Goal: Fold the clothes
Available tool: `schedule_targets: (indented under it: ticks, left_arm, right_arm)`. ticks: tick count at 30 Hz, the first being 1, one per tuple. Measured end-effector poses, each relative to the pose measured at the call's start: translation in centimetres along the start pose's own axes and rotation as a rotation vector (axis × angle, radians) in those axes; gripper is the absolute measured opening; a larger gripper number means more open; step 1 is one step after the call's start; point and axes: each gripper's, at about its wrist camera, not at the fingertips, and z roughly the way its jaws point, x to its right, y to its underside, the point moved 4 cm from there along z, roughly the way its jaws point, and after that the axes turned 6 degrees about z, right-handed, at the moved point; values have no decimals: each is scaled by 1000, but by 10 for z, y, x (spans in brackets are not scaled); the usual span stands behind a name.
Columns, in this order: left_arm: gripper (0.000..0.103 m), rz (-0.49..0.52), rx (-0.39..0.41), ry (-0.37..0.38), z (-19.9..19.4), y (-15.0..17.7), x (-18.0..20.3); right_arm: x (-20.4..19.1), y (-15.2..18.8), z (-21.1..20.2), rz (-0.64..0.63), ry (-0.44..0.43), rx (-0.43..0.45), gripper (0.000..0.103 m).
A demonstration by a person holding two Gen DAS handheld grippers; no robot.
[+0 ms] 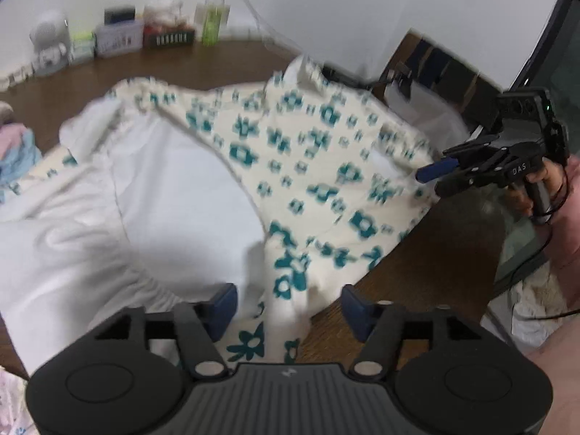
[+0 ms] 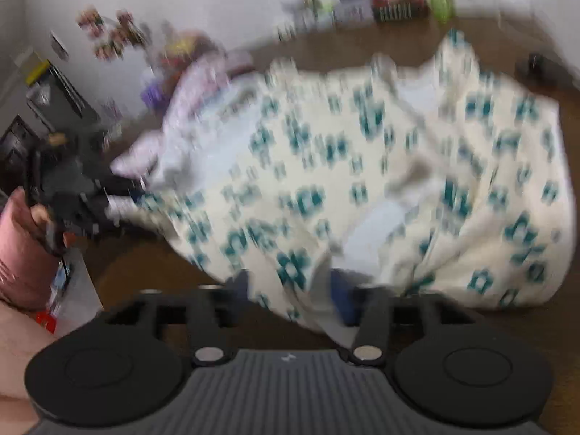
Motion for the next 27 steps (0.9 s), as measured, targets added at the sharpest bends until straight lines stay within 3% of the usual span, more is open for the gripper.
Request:
schedule_targets:
  ticks: [3, 6, 8, 11, 15, 17, 19, 20, 22, 24, 27]
  left_arm:
    - [83, -37, 109, -39, -28, -16, -14]
    - [91, -156, 187, -143, -40, -42, -51]
    - [91, -281, 208, -206, -38, -58, -85]
    - [88, -420, 187, -231, -16, -73, -137]
    - [75, -437, 87, -268, 28, -79, -176]
    - [56, -414, 44, -266, 45, -81, -181]
    - [13, -360, 27, -282, 55, -85, -181]
    - [3, -338, 30, -298, 55, -89, -182]
    - [3, -319, 53, -337, 53, -92, -189]
    - [3, -296, 58, -407, 50, -96, -197]
    - [6, -317, 73, -459, 46, -95, -207]
  right_arm:
    - [-13, -8, -4, 13, -24, 89, 63]
    - [-23, -15, 9, 28, -18, 133, 71]
    - [-30, -20, 18, 37, -14, 163, 72]
    - [-41, -26, 31, 52, -9, 207, 72]
    - [-41, -23, 60, 73, 22, 207, 72]
    - [-38, -20, 68, 77, 47, 202, 72]
    - [-36, -16, 72, 80, 66, 198, 72]
    - [-35, -14, 73, 79, 70, 197, 71]
    - [-33, -10, 78, 78, 87, 180, 63]
    - [-31, -6, 84, 83, 102, 150, 44]
    - [-31, -2, 87, 82, 100, 148, 41]
